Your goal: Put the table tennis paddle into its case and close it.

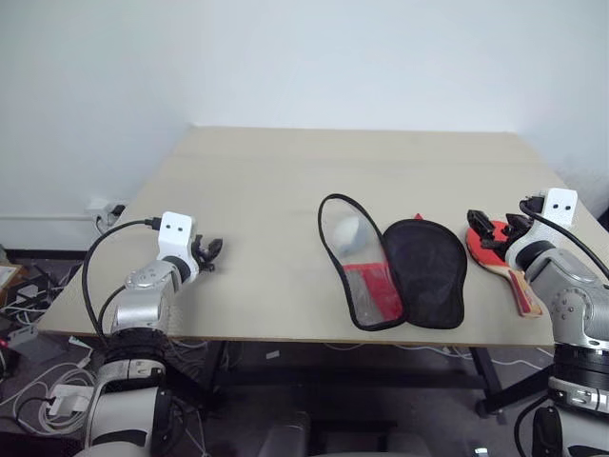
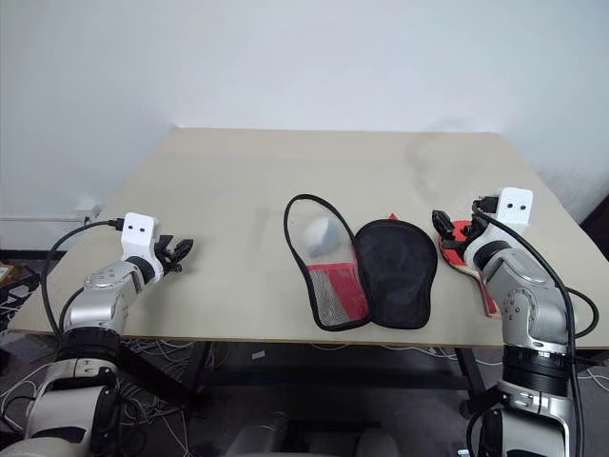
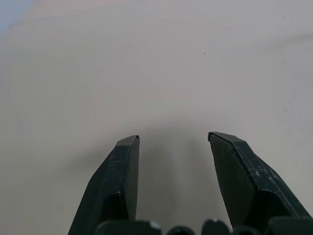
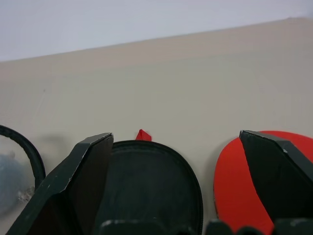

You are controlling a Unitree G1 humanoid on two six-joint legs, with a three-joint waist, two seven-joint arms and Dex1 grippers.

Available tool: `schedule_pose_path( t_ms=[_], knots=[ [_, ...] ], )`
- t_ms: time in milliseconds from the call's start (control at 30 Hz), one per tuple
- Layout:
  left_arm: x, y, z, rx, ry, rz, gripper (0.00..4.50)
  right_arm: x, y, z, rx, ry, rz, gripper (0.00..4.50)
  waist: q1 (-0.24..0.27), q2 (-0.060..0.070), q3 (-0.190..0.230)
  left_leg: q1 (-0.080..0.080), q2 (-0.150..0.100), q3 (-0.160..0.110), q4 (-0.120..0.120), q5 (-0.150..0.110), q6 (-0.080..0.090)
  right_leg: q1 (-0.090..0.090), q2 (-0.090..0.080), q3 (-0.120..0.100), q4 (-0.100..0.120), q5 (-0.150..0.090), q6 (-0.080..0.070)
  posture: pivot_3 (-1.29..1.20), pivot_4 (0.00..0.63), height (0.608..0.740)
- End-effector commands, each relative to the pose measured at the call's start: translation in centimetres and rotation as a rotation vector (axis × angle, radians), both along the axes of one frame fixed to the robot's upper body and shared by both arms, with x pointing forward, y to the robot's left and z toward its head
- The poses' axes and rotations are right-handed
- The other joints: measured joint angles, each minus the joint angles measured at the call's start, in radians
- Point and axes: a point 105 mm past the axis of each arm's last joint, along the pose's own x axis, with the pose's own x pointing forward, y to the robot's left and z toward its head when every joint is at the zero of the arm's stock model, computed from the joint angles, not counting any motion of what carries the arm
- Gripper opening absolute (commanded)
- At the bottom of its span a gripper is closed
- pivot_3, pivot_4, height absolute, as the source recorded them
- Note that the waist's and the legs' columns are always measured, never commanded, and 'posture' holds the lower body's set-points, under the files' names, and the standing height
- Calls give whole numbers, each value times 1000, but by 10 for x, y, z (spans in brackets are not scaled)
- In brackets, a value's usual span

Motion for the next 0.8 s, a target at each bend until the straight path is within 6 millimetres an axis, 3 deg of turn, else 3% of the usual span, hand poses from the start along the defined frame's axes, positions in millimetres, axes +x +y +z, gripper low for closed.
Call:
schedule_pose_path(
  t_ms=[33, 333, 667, 800],
  knots=[
    [5, 3, 21, 15, -64, -2, 2346, 5, -2, 22, -1, -79, -24, 4478, 3, 0, 0, 0, 0, 0, 0, 0, 0, 0, 0, 0, 0, 0, 0, 0, 0, 715],
    [8, -6, 36, -28, -101, -46, 2346, 5, -10, 19, 1, -71, -57, 4478, 5, 0, 0, 0, -1, 2, 0, 0, -1, -1, 0, 1, 0, 0, 0, 0, 0, 715],
    [-6, -44, 31, -81, -50, -294, 2346, -17, -55, -24, -114, 236, -144, 4478, 4, -1, 0, 0, 0, 5, -1, 0, 0, -2, 0, 2, 0, 0, 0, 0, 0, 715],
    [-12, -70, 42, -103, -52, -426, 2346, -23, -61, -29, -86, 298, -132, 4478, 4, -1, 1, 0, 1, 6, 0, 0, 1, -3, 0, 3, 1, 0, 0, 0, 0, 715]
  ],
)
